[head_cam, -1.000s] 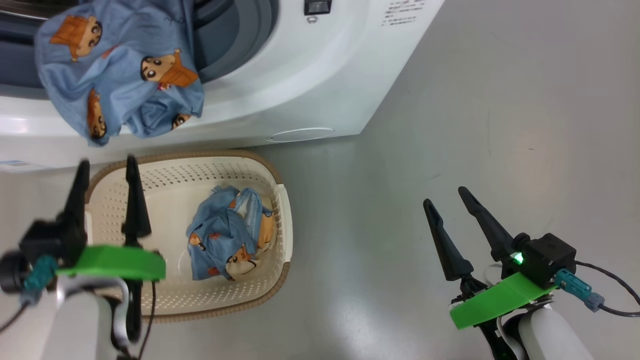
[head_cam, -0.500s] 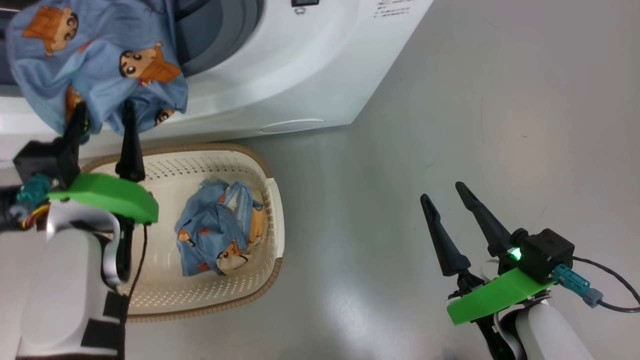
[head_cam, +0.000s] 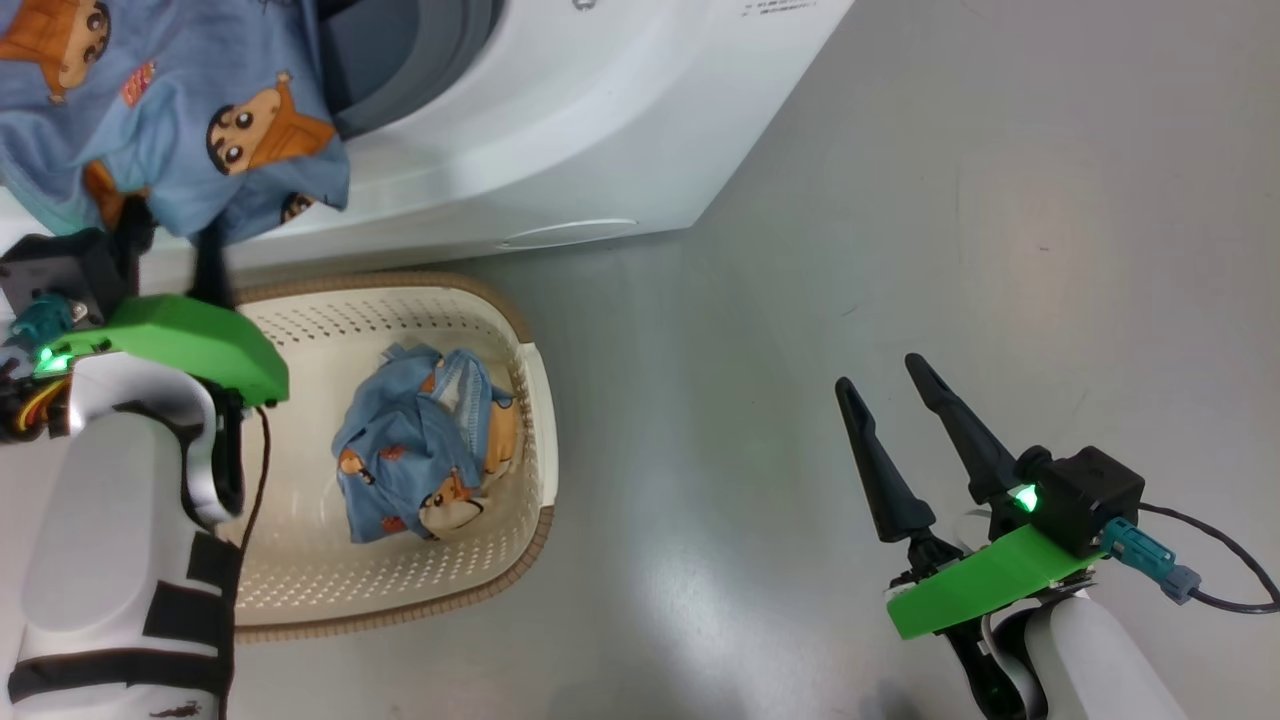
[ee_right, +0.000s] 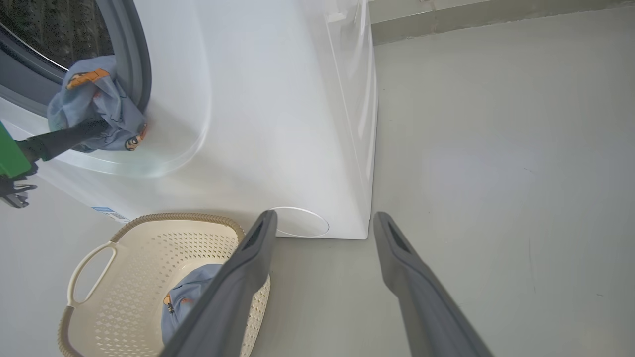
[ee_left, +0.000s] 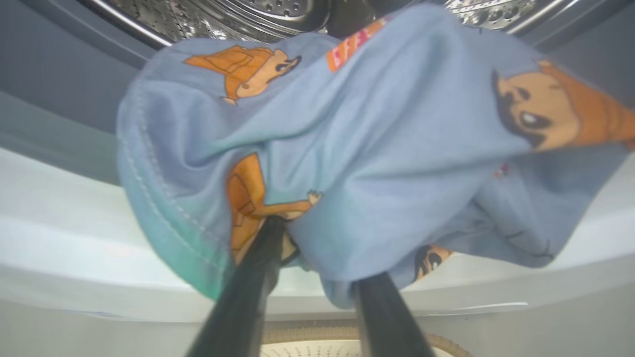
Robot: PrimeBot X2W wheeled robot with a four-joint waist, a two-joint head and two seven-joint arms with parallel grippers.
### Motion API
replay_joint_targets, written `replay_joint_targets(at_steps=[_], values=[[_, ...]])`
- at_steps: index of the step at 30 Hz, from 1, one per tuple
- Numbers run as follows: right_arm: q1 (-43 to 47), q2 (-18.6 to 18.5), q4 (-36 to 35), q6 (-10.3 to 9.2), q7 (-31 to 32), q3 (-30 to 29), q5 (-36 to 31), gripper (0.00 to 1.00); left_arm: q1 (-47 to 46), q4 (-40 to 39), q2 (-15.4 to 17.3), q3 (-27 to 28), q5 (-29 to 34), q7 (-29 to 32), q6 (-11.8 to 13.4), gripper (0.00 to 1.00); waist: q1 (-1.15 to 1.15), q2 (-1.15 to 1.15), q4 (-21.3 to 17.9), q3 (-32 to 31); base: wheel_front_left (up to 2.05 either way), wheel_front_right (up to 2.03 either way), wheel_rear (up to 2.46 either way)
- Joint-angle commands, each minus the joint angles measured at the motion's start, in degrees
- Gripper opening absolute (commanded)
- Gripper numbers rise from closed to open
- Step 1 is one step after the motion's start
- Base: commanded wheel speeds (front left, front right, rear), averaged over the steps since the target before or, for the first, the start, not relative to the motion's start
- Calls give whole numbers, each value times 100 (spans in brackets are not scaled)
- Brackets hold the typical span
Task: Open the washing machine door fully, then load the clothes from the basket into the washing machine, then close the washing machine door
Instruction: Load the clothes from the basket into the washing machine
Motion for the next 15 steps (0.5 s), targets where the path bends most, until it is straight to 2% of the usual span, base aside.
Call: replay_joint_targets(at_steps=[1,9,15], values=[[10,40,-96,9,-27,117,75,100,-279,-183,233,151,-22,-114,-33,0,0,0,14,-18,0,0,0],[92,28,-14,9,-27,114,91,100,-429,-310,219,12,-5,-454,-151,0,0,0,117,-247,0,0,0],[102,10,10,9,-27,191,114,100,-734,-348,359,-72,52,-318,-186,0,0,0,105,-318,0,0,0]])
